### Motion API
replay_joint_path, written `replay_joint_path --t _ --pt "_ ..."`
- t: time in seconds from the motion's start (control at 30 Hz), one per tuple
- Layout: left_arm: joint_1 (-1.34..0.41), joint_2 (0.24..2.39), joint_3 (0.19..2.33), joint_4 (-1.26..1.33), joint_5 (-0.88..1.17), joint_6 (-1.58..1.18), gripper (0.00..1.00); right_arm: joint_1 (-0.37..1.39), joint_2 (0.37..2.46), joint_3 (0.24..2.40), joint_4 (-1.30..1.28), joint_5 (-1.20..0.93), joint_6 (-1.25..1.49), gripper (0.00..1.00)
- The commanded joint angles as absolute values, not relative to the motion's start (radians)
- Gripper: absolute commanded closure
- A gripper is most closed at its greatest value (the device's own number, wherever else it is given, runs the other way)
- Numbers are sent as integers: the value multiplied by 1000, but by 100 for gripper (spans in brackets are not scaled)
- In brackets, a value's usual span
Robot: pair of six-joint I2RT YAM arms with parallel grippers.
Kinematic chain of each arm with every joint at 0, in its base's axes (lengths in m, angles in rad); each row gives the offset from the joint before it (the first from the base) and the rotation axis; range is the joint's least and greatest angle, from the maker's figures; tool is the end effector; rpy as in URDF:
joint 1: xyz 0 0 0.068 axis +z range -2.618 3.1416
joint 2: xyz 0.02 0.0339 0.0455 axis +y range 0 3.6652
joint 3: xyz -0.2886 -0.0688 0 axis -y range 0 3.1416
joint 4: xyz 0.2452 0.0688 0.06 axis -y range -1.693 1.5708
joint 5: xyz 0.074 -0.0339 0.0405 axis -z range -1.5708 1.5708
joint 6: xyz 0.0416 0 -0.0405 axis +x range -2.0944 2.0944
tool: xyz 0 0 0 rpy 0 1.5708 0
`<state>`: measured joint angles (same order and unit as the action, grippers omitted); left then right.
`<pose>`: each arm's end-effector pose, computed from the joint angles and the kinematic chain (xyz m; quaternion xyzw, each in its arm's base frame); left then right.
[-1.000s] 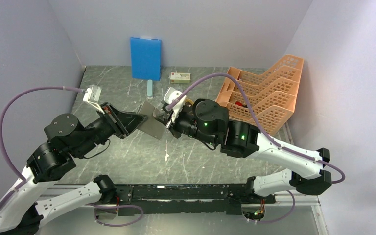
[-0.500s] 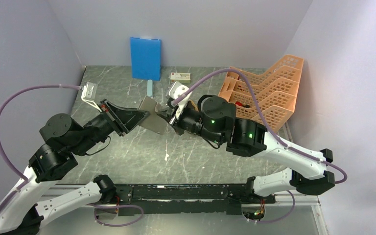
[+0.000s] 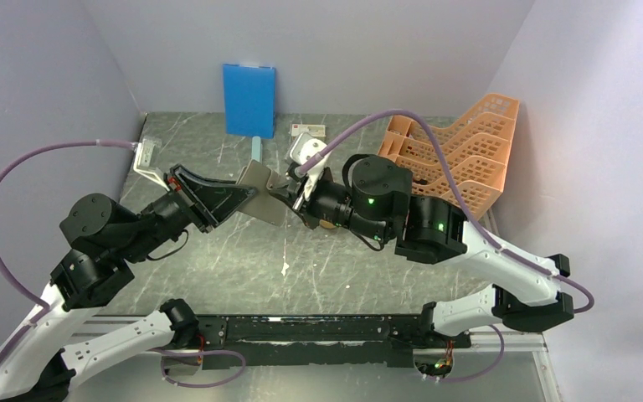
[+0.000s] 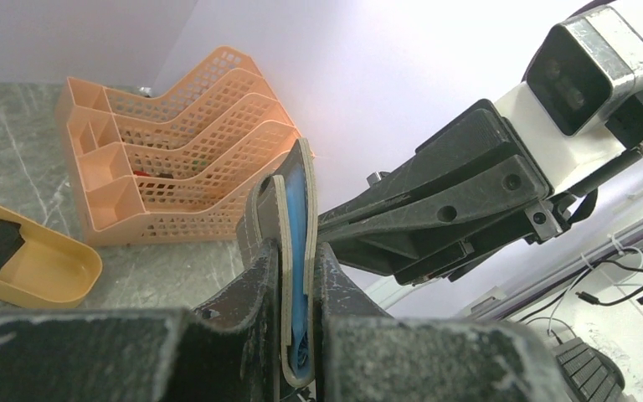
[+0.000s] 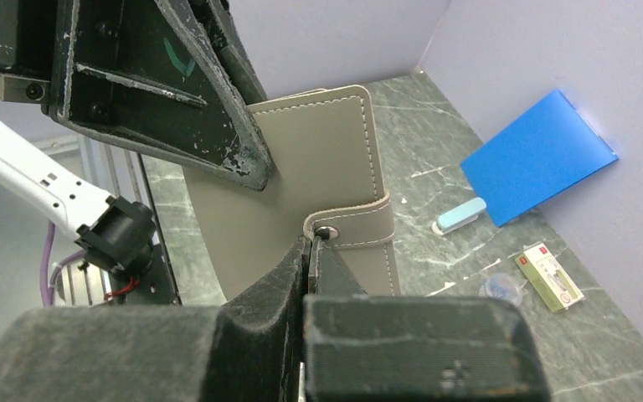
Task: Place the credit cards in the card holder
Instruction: Close the card holder, then place the card holder at the center of the board.
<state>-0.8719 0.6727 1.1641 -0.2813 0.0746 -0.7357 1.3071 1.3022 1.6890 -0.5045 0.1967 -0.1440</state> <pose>0.0588 -0.0748 0.4860 0.0717 0.6252 -0.5756 0.5222 0.0761 0.2507 0.5263 -0.4448 0.5998 0.3018 0.5927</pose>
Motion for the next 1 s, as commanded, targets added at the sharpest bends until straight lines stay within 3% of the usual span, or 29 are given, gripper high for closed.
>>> replay_joint_path --t 0.0,0.13,0.27,0.37,0.4,0.5,0.6,0.97 --pt "-917 713 1204 -11 520 -813 95 1327 1462 1670 -559 70 -140 100" --pt "-916 709 1216 -41 537 -783 95 1325 1471 1690 -569 55 -143 100" --pt "-916 682 1234 -196 407 -717 95 1325 1428 1676 -555 38 -123 97" --pt "-917 669 1251 -381 204 -654 95 1325 1344 1632 -537 29 -93 55" --pt "-917 665 1242 -435 133 -642 95 1325 1313 1614 -533 24 -78 46" --pt "-917 646 1174 -502 7 -641 95 1325 1222 1581 -559 14 -39 21" --pt "-917 623 1066 -468 -13 -654 95 1325 1159 1551 -583 33 -8 9" --pt "-904 767 537 -93 -42 -718 95 1326 1047 1205 -350 349 164 8"
